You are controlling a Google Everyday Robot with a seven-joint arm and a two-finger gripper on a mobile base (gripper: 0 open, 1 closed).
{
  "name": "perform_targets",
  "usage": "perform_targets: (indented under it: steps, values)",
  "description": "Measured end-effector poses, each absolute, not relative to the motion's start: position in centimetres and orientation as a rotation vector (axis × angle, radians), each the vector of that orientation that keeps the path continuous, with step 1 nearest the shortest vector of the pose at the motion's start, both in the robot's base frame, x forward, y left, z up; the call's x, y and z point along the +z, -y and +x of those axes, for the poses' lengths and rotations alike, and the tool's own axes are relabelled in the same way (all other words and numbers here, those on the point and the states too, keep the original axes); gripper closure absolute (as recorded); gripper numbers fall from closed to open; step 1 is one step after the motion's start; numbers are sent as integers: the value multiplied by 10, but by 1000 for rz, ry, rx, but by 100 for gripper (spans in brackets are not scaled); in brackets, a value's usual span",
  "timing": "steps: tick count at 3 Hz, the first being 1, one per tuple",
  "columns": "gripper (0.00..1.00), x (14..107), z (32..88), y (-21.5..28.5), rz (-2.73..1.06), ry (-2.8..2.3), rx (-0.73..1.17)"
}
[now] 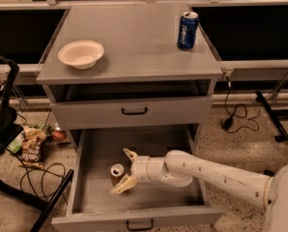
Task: Pick orange can from middle drawer and place on counter
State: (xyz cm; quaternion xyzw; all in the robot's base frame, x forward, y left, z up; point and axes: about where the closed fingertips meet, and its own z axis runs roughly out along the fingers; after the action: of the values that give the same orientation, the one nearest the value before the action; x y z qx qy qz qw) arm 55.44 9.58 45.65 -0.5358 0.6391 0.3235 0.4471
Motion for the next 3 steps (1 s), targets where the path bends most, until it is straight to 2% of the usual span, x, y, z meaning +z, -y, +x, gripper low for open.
perform_targets:
  steps: [1,3]
  values:
    - [19,437,549,-113,-1357,-1584,824]
    - [64,436,548,-115,-1361,-1583,828]
